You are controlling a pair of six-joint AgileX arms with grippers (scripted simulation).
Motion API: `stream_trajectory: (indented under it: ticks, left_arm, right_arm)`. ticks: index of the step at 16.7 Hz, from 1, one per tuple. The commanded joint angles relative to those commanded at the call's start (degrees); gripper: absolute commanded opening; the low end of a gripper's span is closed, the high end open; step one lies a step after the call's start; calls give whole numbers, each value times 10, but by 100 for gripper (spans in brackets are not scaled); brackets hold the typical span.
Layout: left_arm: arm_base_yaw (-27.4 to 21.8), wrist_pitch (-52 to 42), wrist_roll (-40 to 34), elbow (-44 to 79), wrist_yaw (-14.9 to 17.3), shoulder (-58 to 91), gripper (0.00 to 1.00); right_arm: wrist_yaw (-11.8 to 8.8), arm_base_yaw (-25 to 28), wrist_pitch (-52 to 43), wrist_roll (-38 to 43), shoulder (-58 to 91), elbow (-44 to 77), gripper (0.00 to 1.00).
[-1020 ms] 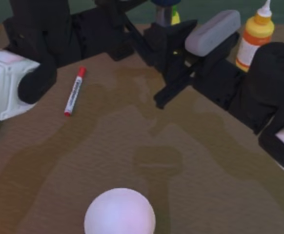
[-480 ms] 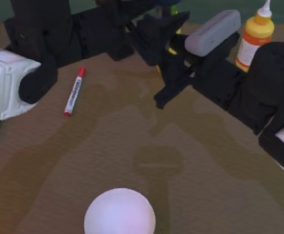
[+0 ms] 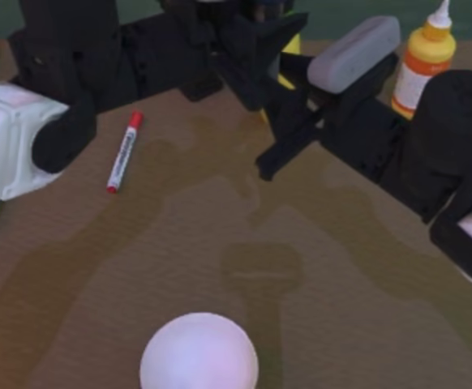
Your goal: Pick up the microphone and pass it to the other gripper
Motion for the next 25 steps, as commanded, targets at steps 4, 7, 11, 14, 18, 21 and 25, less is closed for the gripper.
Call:
stream_trajectory:
  ticks: [4, 7, 11, 14, 18, 21, 25]
  left_arm:
    - [0, 0, 0, 0, 0, 0, 0]
    - [0, 0, 0, 0, 0, 0, 0]
    - [0, 0, 0, 0, 0, 0, 0]
    - [0, 0, 0, 0, 0, 0, 0]
    - [0, 0, 0, 0, 0, 0, 0]
    - [0, 0, 0, 0, 0, 0, 0]
    - [0, 0, 0, 0, 0, 0, 0]
  right_arm:
    - [0, 0, 0, 0, 0, 0, 0]
    - [0, 0, 0, 0, 0, 0, 8]
    - [0, 0, 0, 0, 0, 0, 38]
    - [0, 0, 0, 0, 0, 0, 60]
    - [0, 0, 0, 0, 0, 0, 90]
    - [0, 0, 0, 0, 0, 0, 100]
    - [0, 0, 0, 0, 0, 0, 100]
